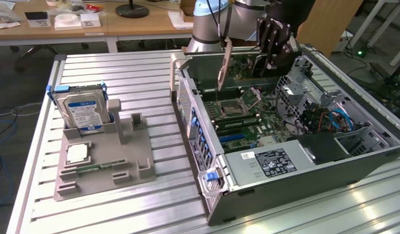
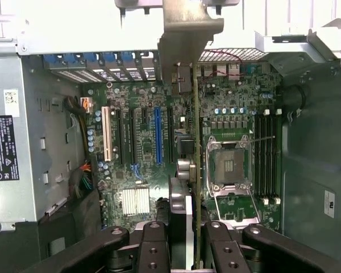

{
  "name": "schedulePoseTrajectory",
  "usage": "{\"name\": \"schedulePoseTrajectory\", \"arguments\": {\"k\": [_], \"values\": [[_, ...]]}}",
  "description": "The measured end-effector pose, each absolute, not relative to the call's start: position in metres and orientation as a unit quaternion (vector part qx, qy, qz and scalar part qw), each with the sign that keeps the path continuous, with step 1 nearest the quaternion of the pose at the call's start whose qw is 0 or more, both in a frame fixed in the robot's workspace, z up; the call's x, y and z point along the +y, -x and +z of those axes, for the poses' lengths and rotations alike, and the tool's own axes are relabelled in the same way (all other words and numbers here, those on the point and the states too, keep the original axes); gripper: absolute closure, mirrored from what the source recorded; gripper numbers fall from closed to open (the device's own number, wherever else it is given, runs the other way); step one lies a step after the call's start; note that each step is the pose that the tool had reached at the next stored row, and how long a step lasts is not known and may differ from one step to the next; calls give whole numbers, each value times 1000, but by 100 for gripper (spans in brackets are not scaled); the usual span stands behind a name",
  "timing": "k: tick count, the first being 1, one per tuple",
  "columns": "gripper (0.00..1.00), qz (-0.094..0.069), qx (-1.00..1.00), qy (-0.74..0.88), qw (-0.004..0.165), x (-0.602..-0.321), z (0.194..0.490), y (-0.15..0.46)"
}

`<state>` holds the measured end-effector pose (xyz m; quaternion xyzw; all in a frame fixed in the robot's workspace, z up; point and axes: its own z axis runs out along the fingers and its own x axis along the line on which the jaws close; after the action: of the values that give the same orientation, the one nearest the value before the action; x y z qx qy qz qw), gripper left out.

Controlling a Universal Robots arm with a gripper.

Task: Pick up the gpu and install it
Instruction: 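Insert the gpu into the slot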

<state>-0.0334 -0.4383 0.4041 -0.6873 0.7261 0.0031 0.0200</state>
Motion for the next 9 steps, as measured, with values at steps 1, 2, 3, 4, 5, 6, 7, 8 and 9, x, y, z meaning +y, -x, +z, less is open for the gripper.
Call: {"name": "schedulePoseTrajectory", "arguments": {"k": [1, 2, 3, 4, 5, 6, 7, 8, 9], "values": [[72, 3, 726, 687, 20, -438, 404, 33], [72, 3, 726, 687, 20, -438, 404, 33], [72, 3, 726, 687, 20, -438, 404, 33], [72, 3, 726, 687, 20, -438, 404, 33], [72, 3, 726, 687, 20, -438, 404, 33], [72, 3, 726, 687, 20, -438, 404, 33], [72, 3, 726, 687, 20, -438, 404, 33], [72, 3, 726, 687, 20, -438, 404, 33], [72, 3, 726, 687, 20, -438, 404, 33]]}}
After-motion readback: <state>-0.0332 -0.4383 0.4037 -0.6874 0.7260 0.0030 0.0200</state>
